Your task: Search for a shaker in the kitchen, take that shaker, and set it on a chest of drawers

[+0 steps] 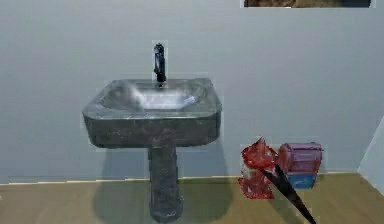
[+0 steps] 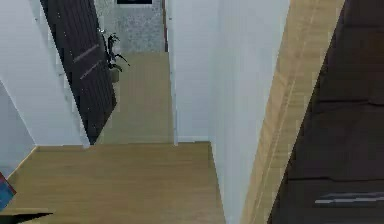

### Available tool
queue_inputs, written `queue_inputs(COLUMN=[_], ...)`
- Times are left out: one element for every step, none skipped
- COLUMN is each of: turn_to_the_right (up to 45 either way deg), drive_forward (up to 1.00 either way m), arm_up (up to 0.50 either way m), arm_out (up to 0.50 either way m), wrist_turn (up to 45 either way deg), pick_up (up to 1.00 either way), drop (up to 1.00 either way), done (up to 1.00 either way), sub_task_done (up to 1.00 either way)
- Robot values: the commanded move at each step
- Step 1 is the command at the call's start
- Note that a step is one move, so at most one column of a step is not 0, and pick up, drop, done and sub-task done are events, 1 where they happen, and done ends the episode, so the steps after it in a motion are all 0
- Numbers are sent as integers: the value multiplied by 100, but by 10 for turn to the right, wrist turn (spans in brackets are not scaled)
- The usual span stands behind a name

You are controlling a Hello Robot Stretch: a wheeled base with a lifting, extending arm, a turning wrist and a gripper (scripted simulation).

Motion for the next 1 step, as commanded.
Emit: queue_inputs(turn_to_the_right=[-420], drive_forward=[0], arm_up=[0], arm_out=[0], wrist_turn=[0], pick_up=[0], drop=[0], done=[0], sub_task_done=[0])
